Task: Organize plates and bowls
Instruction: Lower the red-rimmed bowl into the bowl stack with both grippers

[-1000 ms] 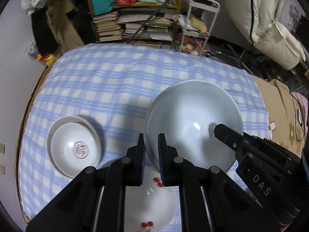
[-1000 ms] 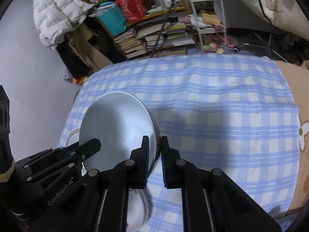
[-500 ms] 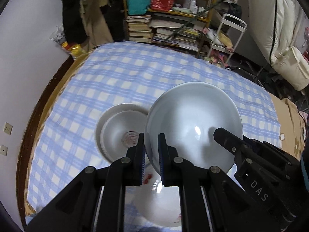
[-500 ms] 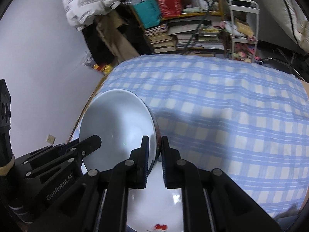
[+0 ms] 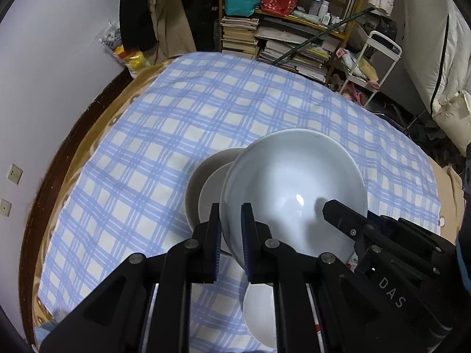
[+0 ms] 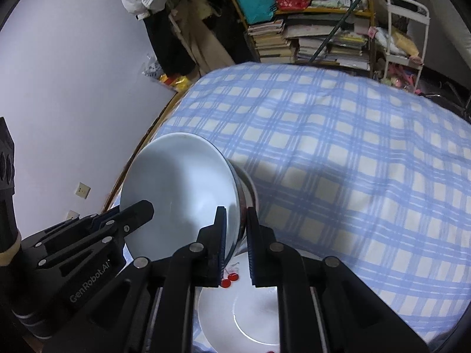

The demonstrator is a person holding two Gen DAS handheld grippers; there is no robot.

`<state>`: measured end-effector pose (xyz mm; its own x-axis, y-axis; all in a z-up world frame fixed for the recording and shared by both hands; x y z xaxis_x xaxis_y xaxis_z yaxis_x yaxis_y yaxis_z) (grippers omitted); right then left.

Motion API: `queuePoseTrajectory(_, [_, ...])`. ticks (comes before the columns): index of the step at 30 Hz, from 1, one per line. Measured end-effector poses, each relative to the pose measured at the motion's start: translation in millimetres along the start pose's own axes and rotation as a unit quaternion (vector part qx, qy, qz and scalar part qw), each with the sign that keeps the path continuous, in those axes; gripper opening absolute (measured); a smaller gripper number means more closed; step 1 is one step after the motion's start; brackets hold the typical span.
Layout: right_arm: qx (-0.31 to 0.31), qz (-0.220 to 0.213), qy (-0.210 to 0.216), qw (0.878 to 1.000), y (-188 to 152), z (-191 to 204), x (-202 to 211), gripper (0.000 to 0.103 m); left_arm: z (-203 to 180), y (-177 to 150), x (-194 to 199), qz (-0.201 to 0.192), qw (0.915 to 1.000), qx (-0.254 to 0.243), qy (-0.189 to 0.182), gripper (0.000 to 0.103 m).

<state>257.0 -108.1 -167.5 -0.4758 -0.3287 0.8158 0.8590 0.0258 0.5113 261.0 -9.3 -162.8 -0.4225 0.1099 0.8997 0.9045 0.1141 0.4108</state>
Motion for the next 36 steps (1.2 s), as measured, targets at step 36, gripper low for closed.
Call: queuePoseTrajectory(36, [0.09, 0.071, -0.019, 0.993, 2, 13, -81, 0.014, 38, -7, -67, 0.029, 0.9979, 0.008, 0.058, 0.013])
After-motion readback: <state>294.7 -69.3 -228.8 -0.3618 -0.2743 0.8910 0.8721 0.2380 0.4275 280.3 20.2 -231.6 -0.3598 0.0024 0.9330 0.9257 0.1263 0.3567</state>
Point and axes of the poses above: each gripper's, at about its wrist camera, not at the fingertips, and x roughly against the way its jaws point, z to its left, y to its top, the point moved 10 cm from there along -x, roughly the way its jaws point, and after that the axes turned 13 degrees about x, right-handed, at the moved point
